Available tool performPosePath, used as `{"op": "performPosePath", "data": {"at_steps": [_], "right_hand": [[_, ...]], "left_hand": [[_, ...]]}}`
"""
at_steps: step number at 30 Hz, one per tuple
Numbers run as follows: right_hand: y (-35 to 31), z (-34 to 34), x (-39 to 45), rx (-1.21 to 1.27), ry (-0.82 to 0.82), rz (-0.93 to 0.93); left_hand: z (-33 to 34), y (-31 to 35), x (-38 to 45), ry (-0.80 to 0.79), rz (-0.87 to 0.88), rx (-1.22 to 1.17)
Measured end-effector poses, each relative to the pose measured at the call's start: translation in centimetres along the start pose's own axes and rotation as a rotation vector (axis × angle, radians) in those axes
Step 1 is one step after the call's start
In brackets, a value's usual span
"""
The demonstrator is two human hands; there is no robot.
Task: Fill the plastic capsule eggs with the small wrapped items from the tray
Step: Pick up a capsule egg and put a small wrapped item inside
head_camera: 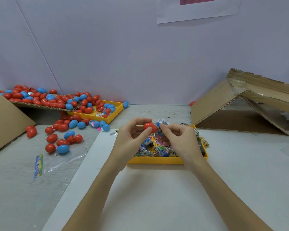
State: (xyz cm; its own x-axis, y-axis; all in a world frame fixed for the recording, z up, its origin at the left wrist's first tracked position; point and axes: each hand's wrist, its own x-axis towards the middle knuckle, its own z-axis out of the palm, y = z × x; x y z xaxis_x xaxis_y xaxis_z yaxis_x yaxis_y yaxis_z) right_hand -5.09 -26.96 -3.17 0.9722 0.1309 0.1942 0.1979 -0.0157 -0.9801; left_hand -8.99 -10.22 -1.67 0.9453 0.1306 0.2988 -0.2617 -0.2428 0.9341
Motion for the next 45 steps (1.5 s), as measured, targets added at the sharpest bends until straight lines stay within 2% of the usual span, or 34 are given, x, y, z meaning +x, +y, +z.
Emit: {"op": "performPosePath", "data": {"at_steps": [7, 10, 13, 25, 32, 39, 42, 45], "right_hand": [[-0.2, 0.2, -0.3, 0.059, 0.006, 0.008], [-0.3, 0.5, -0.5, 0.178, 0.011, 0.044], [-0.6, 1.0, -0.8, 0.294, 0.015, 0.077], [-1.3, 1.6, -1.3, 0.322, 0.083, 0.017], [-1.4, 1.5, -1.5, 0.309, 0.020, 0.057], [-1.5, 1.3, -1.4, 0.315, 0.029, 0.107], [-1.8, 1.0, -1.3, 0.447, -0.058, 0.184], [-2.1, 0.5, -1.1, 0.699, -0.216, 0.433]], "left_hand": [[0.0, -0.2, 0.0, 0.007, 0.006, 0.017], [0.1, -0.2, 0.0, 0.002, 0.032, -0.004], [0.2, -0.2, 0.0, 0.062, 0.072, -0.030], [0.0, 0.0, 0.0, 0.091, 0.104, -0.039], [-0.1, -0.1, -0.1, 0.039, 0.113, -0.048], [0.1, -0.1, -0.1, 0.040, 0.134, -0.120], [0.3, -0.2, -0.1, 0.028, 0.196, -0.041], [0.1, -0.4, 0.0, 0.045, 0.266, 0.055]]}}
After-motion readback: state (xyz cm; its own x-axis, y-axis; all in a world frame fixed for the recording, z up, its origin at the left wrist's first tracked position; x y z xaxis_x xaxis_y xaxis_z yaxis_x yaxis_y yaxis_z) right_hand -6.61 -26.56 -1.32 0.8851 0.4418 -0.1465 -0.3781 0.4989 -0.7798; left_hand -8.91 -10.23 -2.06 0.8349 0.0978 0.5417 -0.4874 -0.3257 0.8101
